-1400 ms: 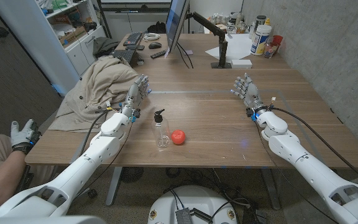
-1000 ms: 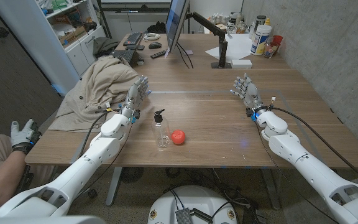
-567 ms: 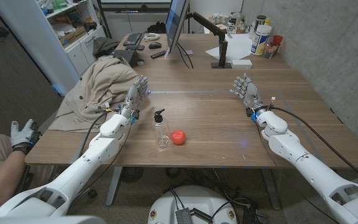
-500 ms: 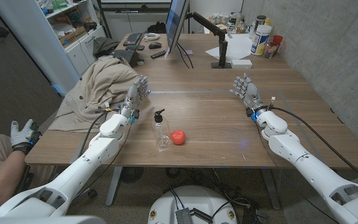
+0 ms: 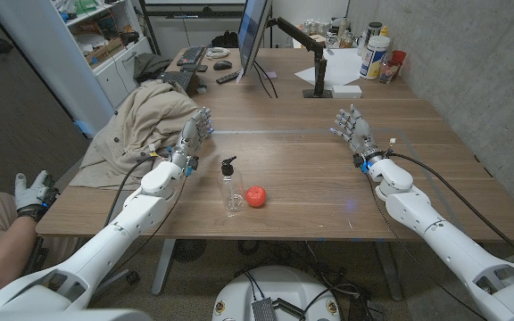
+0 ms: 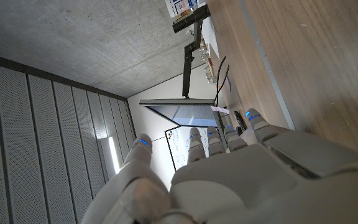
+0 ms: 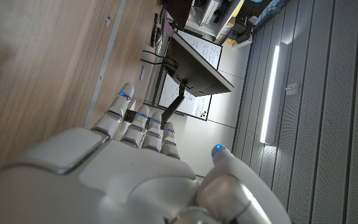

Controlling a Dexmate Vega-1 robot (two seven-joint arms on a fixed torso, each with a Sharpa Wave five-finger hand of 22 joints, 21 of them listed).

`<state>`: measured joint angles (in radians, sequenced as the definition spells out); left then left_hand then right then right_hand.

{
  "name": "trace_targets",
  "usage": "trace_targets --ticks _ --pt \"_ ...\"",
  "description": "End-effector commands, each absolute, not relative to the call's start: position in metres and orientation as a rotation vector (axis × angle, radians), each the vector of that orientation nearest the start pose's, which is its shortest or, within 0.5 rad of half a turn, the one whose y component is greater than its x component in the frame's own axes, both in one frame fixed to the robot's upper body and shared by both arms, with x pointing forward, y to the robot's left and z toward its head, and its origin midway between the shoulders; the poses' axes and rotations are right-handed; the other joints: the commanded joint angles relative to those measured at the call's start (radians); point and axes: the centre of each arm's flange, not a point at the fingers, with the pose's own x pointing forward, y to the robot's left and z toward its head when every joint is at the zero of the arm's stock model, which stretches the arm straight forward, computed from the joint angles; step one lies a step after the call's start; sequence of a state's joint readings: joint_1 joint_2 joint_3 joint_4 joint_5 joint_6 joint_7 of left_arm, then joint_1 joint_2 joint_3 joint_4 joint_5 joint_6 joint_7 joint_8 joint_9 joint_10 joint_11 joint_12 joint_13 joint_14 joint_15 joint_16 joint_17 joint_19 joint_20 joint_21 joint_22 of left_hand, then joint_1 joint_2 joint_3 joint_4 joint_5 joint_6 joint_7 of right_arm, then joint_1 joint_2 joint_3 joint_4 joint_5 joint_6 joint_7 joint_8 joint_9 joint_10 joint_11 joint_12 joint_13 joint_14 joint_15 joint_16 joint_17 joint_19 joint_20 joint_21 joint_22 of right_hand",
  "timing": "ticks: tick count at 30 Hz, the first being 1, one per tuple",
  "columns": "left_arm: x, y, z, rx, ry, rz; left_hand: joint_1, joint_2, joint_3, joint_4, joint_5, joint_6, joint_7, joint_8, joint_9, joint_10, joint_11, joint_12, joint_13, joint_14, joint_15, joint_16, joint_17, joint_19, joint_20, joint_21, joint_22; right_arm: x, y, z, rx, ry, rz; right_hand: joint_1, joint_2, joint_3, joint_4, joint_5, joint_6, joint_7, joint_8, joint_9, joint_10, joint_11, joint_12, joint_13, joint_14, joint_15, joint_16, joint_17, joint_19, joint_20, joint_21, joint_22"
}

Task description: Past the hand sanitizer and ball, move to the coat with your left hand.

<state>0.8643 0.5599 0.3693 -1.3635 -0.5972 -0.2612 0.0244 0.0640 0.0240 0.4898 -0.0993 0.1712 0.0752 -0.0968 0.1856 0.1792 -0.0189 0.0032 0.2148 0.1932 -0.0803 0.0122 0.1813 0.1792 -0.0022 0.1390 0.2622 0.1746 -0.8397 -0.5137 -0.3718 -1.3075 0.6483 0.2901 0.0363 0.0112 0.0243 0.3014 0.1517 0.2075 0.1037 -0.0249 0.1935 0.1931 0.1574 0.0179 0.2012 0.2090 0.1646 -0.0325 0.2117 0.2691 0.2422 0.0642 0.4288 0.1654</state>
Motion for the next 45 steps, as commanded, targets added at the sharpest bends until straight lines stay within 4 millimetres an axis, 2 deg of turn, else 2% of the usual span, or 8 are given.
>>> trace_targets --ticks 1,3,6,8,14,21,30,45 --pt "0.636 0.298 -0.016 0.115 -0.594 -0.14 0.008 0.0 0.004 -0.003 0.004 0.005 -0.002 0.003 0.001 -0.004 0.001 0.005 0.005 -0.005 -0.008 0.004 0.002 -0.003 -0.006 -0.003 0.001 0.65 -0.289 -0.025 0.035 -0.603 0.217 0.005 0.001 0.001 -0.003 0.005 0.006 -0.001 0.007 0.002 0.006 -0.003 0.002 0.003 -0.003 -0.01 0.006 0.003 -0.001 -0.002 -0.003 0.003" --pt "0.635 0.298 -0.014 0.132 -0.598 -0.139 0.009 0.0 0.004 -0.003 0.004 0.006 -0.002 0.003 0.001 -0.004 0.001 0.005 0.005 -0.005 -0.008 0.004 0.002 -0.002 -0.006 -0.004 0.001 0.65 -0.289 -0.025 0.035 -0.602 0.217 0.005 0.001 0.0 -0.003 0.005 0.007 -0.001 0.007 0.002 0.006 -0.003 0.002 0.003 -0.004 -0.008 0.005 0.002 -0.001 -0.001 -0.005 0.003" --pt "0.634 0.297 -0.012 0.158 -0.6 -0.133 0.012 0.001 0.005 -0.007 0.005 0.009 0.005 0.004 0.001 0.001 0.003 0.006 0.005 0.0 -0.009 0.006 0.001 0.024 -0.054 -0.003 0.0 0.65 -0.289 -0.025 0.035 -0.601 0.218 0.005 0.001 0.0 -0.003 0.006 0.006 -0.001 0.007 0.002 0.005 -0.003 0.002 0.003 -0.005 -0.008 0.005 0.002 -0.001 0.0 -0.006 0.003" --pt "0.634 0.297 -0.012 0.159 -0.599 -0.132 0.014 0.002 0.006 -0.008 0.005 0.01 0.006 0.004 0.001 0.003 0.004 0.007 0.005 0.001 -0.009 0.006 0.0 0.029 -0.063 -0.004 -0.001 0.65 -0.289 -0.025 0.035 -0.6 0.218 0.005 0.001 -0.001 -0.003 0.006 0.006 -0.001 0.007 0.001 0.004 -0.003 0.001 0.002 -0.006 -0.008 0.005 0.001 -0.001 0.0 -0.007 0.003" --pt "0.632 0.294 -0.009 0.173 -0.616 -0.127 0.015 0.002 0.007 -0.01 0.005 0.014 0.005 0.005 0.001 0.006 0.003 0.007 0.005 0.002 -0.012 0.006 0.0 0.026 -0.057 -0.009 -0.001 0.65 -0.289 -0.025 0.032 -0.602 0.219 0.005 0.001 -0.002 -0.003 0.006 0.006 -0.002 0.007 0.001 0.004 -0.003 0.001 0.002 -0.006 -0.008 0.005 0.0 0.0 0.0 -0.01 0.003" --pt "0.623 0.286 0.001 0.324 -0.63 -0.07 0.016 0.001 0.006 -0.012 0.004 0.025 0.004 0.008 0.001 0.011 0.003 0.009 0.005 0.007 -0.016 0.007 0.0 0.024 -0.051 -0.014 -0.002 0.65 -0.289 -0.025 0.029 -0.598 0.222 0.005 0.002 -0.003 -0.003 0.006 0.007 -0.001 0.007 0.001 0.005 -0.002 0.001 0.001 -0.006 -0.007 0.005 -0.001 0.001 0.0 -0.013 0.003" --pt "0.619 0.28 0.009 0.381 -0.649 -0.054 0.014 -0.001 0.004 -0.012 0.004 0.03 0.001 0.009 0.001 0.014 0.002 0.009 0.004 0.008 -0.02 0.007 0.0 0.022 -0.049 -0.019 -0.002 0.65 -0.288 -0.025 0.03 -0.594 0.223 0.005 0.002 -0.005 -0.003 0.006 0.007 0.0 0.007 0.001 0.003 -0.002 0.001 0.001 -0.006 -0.007 0.005 -0.002 0.002 0.0 -0.017 0.003" --pt "0.603 0.285 0.022 0.488 -0.669 0.034 0.015 -0.003 0.003 -0.015 0.004 0.051 -0.003 0.014 0.001 0.031 -0.003 0.015 0.004 0.019 -0.027 0.01 0.0 0.032 -0.042 -0.023 -0.002 0.651 -0.288 -0.025 0.025 -0.59 0.229 0.005 0.002 -0.008 -0.003 0.006 0.008 -0.001 0.007 0.001 0.002 -0.001 0.0 0.0 -0.008 -0.007 0.004 -0.005 0.003 0.0 -0.024 0.003"
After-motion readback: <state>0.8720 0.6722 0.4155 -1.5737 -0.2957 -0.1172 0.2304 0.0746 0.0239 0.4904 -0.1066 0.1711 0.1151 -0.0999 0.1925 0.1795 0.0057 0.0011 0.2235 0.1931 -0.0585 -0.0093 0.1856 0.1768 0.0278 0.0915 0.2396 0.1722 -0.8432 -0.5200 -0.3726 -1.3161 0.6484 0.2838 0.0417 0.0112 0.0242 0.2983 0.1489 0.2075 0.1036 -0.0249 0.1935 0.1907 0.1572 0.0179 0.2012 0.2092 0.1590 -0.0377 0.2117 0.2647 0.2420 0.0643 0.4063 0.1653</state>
